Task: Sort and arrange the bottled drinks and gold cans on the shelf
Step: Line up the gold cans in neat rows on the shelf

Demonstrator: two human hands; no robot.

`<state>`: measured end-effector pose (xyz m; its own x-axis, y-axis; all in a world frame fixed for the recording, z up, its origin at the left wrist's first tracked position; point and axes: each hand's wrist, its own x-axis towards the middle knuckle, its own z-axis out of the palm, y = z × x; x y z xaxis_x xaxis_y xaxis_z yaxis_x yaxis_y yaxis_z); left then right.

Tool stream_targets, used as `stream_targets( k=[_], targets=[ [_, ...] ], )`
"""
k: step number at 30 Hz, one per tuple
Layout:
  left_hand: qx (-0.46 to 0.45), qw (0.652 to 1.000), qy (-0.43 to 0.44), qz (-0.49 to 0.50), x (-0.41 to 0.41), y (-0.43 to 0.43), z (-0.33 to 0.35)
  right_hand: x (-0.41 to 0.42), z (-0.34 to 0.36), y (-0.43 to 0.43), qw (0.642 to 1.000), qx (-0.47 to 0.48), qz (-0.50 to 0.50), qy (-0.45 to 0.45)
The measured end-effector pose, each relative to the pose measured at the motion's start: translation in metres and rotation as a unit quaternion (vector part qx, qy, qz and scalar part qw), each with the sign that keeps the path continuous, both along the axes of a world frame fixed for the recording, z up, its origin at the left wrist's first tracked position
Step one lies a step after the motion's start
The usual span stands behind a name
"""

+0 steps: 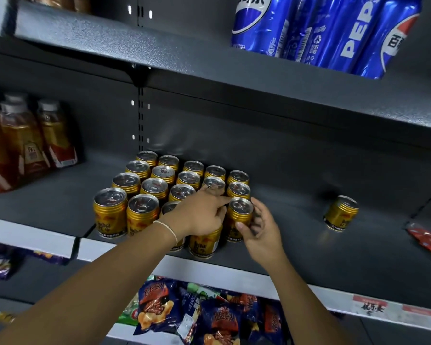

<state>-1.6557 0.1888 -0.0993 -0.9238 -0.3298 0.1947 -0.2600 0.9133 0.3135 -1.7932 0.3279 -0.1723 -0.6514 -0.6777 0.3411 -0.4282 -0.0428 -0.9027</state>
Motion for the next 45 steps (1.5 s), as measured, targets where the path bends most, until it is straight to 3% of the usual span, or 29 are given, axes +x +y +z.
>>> stream_targets(
  k=[19,23,25,27,30,33,35,37,40,42,45],
  targets=[
    [-0.026,0.999,-0.021,-0.017,0.000,0.002,0.005,0.003,-0.015,-0.009,0.999,0.005,-0.028,0.037],
    [-0.106,0.990,-0.093,-0.006,-0.010,0.007,0.025,-0.004,-0.006,-0.003,0.999,0.033,0.002,0.021],
    [-0.165,0.983,-0.080,0.000,-0.020,0.016,0.034,-0.014,0.002,0.006,0.999,0.041,-0.004,0.008],
    [-0.189,0.982,-0.013,0.001,-0.033,0.030,0.038,-0.032,0.011,0.018,0.997,0.056,-0.057,0.017],
    [-0.146,0.987,0.058,-0.019,-0.055,0.055,0.035,-0.068,0.027,0.043,0.981,0.057,-0.172,0.065],
    [-0.129,0.989,0.053,-0.039,-0.085,0.077,0.025,-0.112,0.038,0.076,0.924,0.086,-0.303,0.219],
    [-0.114,0.992,0.031,-0.044,-0.104,0.091,0.017,-0.141,0.042,0.095,0.890,0.119,-0.345,0.273],
    [-0.096,0.994,0.015,-0.051,-0.120,0.103,0.011,-0.168,0.046,0.107,0.879,0.170,-0.361,0.262],
    [-0.065,0.996,0.008,-0.059,-0.139,0.121,0.005,-0.203,0.049,0.115,0.896,0.237,-0.335,0.171],
    [-0.048,0.997,-0.003,-0.058,-0.150,0.130,0.002,-0.220,0.048,0.118,0.919,0.242,-0.294,0.106],
    [-0.026,0.998,0.000,-0.051,-0.164,0.139,-0.003,-0.236,0.044,0.123,0.933,0.221,-0.272,0.085]
  ],
)
